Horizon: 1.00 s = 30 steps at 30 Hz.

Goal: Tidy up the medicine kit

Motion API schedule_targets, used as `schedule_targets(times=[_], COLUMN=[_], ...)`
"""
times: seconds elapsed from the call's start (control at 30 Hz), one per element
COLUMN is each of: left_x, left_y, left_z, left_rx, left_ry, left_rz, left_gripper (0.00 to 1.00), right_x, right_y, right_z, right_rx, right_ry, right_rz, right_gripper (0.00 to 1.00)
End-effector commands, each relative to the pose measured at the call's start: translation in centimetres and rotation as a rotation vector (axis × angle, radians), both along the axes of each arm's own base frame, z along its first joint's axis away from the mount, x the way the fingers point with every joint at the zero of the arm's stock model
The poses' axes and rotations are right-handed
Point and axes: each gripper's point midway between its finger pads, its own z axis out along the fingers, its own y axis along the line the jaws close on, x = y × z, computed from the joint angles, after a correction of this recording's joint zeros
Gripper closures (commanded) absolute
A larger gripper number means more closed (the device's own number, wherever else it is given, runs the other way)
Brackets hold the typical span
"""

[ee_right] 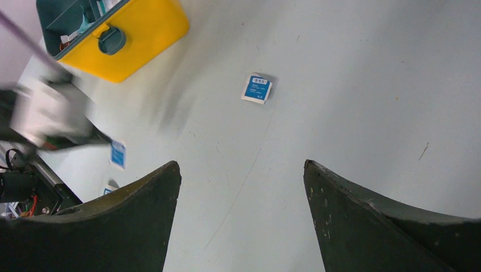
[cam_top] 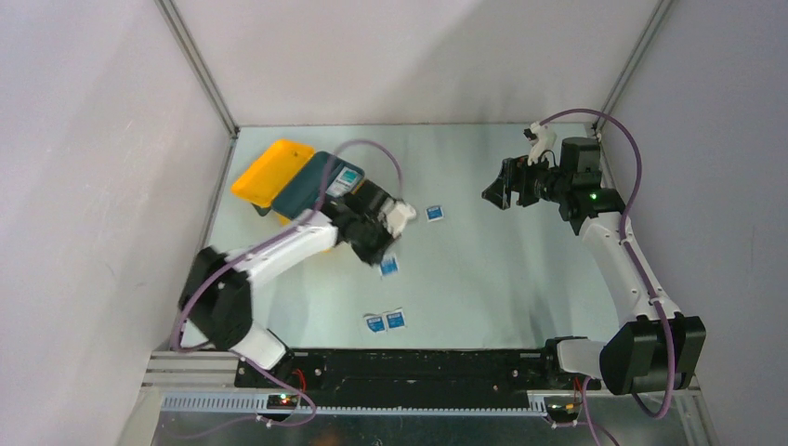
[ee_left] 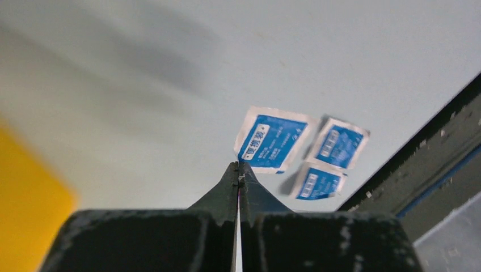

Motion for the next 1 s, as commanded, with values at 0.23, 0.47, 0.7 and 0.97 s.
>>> schedule_targets(times=[0.23, 0.47, 0.7, 0.97], left_x=[13.5, 18.0, 22.6, 25.8], left_y=[12.7, 18.4, 18.2, 18.0], left_z=[18.2, 18.5, 15.2, 12.8], left_rx=[-0.036, -0.001, 0.008, 0.034], left_ry=[-0.622, -0.615, -0.539, -0.514], left_rz=[0.448, 0.681, 0.688, 0.676], left_gripper=[1.0, 1.0, 1.0, 1.0], right_x=[0.3, 0.1, -0.1, 0.0], right_y=[0.1, 0.0, -0.1, -0.2], right_z=[1.3, 1.4, 1.5, 1.2], right_rx=[0.013, 0.007, 0.003, 0.001], right_ry=[-0.05, -0.052, -0.055, -0.048], right_rz=[0.007, 0.004, 0.002, -0.002], right_gripper=[0.16, 0.16, 0.16, 0.16])
